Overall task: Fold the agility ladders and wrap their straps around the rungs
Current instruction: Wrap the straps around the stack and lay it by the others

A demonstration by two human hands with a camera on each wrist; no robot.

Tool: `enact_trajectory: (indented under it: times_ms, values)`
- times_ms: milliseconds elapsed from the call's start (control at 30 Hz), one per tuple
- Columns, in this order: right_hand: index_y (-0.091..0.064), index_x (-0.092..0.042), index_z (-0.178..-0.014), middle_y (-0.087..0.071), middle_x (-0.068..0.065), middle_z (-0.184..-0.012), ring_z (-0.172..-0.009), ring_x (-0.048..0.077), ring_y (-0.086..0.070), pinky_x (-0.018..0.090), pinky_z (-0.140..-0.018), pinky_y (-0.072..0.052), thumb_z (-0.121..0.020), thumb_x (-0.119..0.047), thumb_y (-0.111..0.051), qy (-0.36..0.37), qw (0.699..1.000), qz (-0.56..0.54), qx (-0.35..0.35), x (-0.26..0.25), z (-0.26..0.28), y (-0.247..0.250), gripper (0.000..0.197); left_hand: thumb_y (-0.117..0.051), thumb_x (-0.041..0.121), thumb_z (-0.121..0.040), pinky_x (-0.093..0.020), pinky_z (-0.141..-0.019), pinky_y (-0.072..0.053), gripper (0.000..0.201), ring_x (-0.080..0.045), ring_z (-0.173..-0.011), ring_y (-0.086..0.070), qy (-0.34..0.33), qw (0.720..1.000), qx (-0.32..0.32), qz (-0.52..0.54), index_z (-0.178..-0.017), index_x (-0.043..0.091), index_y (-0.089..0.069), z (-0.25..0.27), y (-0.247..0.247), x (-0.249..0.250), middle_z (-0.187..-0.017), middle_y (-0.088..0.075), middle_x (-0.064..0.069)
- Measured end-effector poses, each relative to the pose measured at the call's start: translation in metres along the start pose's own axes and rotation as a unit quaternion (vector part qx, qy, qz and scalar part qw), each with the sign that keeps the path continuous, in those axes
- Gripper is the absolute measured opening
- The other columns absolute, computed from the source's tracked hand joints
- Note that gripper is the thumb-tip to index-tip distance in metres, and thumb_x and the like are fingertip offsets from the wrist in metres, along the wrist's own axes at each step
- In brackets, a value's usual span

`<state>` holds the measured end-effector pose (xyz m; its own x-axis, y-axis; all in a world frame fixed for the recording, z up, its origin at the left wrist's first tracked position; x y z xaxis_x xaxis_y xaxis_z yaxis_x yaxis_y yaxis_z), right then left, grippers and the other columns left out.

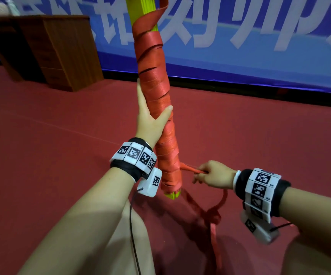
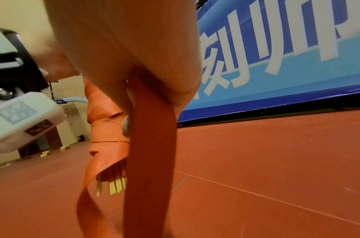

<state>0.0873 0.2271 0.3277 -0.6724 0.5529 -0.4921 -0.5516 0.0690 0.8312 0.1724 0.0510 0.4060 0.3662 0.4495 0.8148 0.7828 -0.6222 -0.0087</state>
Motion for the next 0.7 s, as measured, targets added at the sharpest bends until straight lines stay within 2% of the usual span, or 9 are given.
enact_trajectory:
  times_ms: [100,200,267,367,433,500,567,633,700]
  values:
    - [-0.061,-0.015,-0.085,-0.066,0.0,-0.079,-0.055,0.012,-0.058,0.014,-0.04,-0.036,-0.098,-0.011,-0.045,-0.004,0.992,-0.129,-0.003,-0.004,0.002,-0.001,0.02,-0.066,-0.004,-0.084,0.003,-0.084,-0.035,0.089,0.029,-0.1,-0.048,-0.013,1.0,-0.002,-0.018,-0.154,0.012,-0.012,0.001,0.001,0.0,-0.123,-0.034,0.035]
    - [-0.05,-0.014,-0.086,-0.072,0.007,-0.092,-0.047,0.012,-0.053,0.017,-0.037,-0.031,-0.1,-0.016,-0.043,-0.012,0.983,-0.183,-0.021,-0.008,0.004,-0.007,0.016,-0.067,-0.001,-0.084,0.001,-0.088,-0.036,0.09,0.027,-0.104,-0.048,-0.008,1.0,0.005,-0.024,-0.155,0.016,-0.013,0.001,0.002,0.0,-0.128,-0.039,0.031]
    - [-0.05,-0.013,-0.09,-0.072,0.005,-0.081,-0.04,0.011,-0.042,0.019,-0.037,-0.027,-0.101,-0.026,-0.045,-0.015,0.98,-0.198,-0.028,-0.008,0.004,-0.011,0.017,-0.068,0.003,-0.084,-0.004,-0.096,-0.037,0.091,0.024,-0.111,-0.046,-0.003,1.0,0.012,-0.023,-0.155,0.019,-0.014,0.002,0.002,0.003,-0.136,-0.039,0.021]
    - [-0.062,-0.016,-0.098,-0.064,0.002,-0.063,-0.036,0.008,-0.033,0.019,-0.037,-0.027,-0.101,-0.035,-0.042,-0.005,0.977,-0.214,-0.007,-0.005,0.004,-0.013,0.028,-0.068,0.003,-0.084,-0.007,-0.101,-0.036,0.09,0.02,-0.117,-0.045,-0.009,1.0,0.018,-0.023,-0.155,0.019,-0.014,0.002,0.003,0.009,-0.141,-0.039,0.015]
    - [-0.066,-0.017,-0.086,-0.061,-0.001,-0.063,-0.044,0.005,-0.042,0.017,-0.046,-0.036,-0.099,-0.025,-0.048,0.026,0.978,-0.206,0.028,-0.005,0.005,-0.012,0.023,-0.068,0.002,-0.084,-0.008,-0.102,-0.035,0.09,0.016,-0.12,-0.045,-0.014,1.0,0.016,-0.02,-0.155,0.017,-0.015,0.003,0.004,0.012,-0.144,-0.039,0.011]
    - [-0.064,-0.013,-0.077,-0.057,-0.002,-0.066,-0.056,0.01,-0.048,0.022,-0.058,-0.041,-0.093,-0.013,-0.057,0.037,0.97,-0.231,0.07,-0.005,0.004,-0.014,0.018,-0.068,0.001,-0.084,-0.01,-0.103,-0.036,0.09,0.008,-0.125,-0.046,-0.014,1.0,0.016,-0.013,-0.155,0.017,-0.015,0.003,0.004,0.014,-0.146,-0.038,0.009]
    - [-0.059,-0.013,-0.072,-0.055,0.001,-0.067,-0.062,0.015,-0.049,0.027,-0.065,-0.042,-0.09,-0.006,-0.058,0.019,0.958,-0.277,0.077,-0.006,0.001,-0.02,0.019,-0.068,-0.001,-0.083,-0.013,-0.106,-0.035,0.09,0.003,-0.128,-0.044,-0.02,1.0,0.021,-0.005,-0.154,0.014,-0.015,0.003,0.004,0.016,-0.148,-0.037,0.005]
    - [-0.052,-0.015,-0.072,-0.054,0.005,-0.069,-0.063,0.017,-0.049,0.03,-0.065,-0.042,-0.091,-0.006,-0.057,0.0,0.947,-0.317,0.058,-0.01,-0.002,-0.03,0.021,-0.067,-0.002,-0.083,-0.016,-0.11,-0.034,0.089,0.0,-0.131,-0.042,-0.026,0.999,0.029,0.006,-0.154,0.012,-0.015,0.003,0.003,0.019,-0.149,-0.036,0.002]
    - [-0.048,-0.017,-0.074,-0.053,0.001,-0.069,-0.061,0.014,-0.048,0.026,-0.062,-0.04,-0.092,-0.01,-0.057,-0.006,0.951,-0.301,0.062,-0.01,-0.005,-0.038,0.022,-0.067,-0.002,-0.084,-0.014,-0.108,-0.034,0.088,0.003,-0.129,-0.043,-0.028,0.999,0.041,0.016,-0.154,0.011,-0.015,0.003,0.002,0.02,-0.149,-0.035,0.002]
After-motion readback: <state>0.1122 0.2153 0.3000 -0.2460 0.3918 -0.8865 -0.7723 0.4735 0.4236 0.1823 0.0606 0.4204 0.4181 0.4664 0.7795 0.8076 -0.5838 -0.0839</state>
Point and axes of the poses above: each hand's wrist, its own z-axis away from the middle knuckle, its own y-axis out of the back of the hand, x = y × z, the point moved 2 cm from there along -z, towards the middle knuckle
